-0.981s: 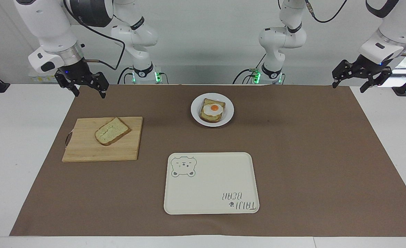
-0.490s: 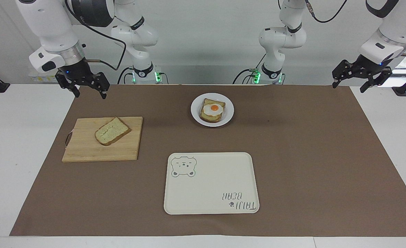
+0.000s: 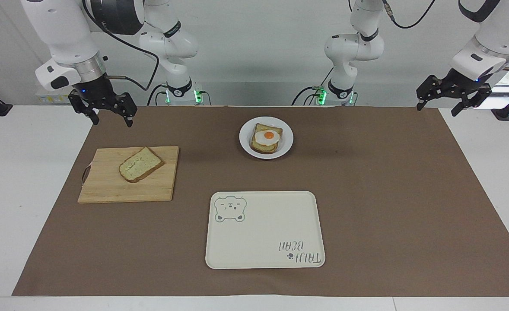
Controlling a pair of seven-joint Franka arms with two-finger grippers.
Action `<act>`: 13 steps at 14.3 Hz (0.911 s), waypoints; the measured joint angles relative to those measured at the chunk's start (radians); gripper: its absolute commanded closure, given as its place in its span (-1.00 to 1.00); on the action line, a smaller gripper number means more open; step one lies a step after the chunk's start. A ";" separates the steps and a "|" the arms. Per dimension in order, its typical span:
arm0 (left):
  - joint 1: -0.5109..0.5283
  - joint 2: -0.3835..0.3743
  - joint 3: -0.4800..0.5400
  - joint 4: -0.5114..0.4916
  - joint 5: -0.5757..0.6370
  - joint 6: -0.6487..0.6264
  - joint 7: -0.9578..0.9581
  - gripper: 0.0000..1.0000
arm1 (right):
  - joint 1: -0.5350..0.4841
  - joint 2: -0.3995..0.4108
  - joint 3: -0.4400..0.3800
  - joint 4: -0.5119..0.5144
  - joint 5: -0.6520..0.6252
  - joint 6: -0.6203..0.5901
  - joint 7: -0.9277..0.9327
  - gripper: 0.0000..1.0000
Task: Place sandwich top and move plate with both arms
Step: 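Lower the right gripper toward the green-spread bread slice on the board, then grasp the green-spread bread slice with the right gripper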
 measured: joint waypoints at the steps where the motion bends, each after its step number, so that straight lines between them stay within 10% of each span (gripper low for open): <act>1: 0.000 0.000 0.000 0.000 0.000 0.000 0.000 -1.00 | -0.001 0.000 -0.001 -0.003 0.000 0.000 0.028 -1.00; 13: 0.001 -0.001 0.002 0.000 0.000 0.000 0.000 -1.00 | -0.150 -0.001 -0.011 -0.311 0.018 0.231 0.106 -1.00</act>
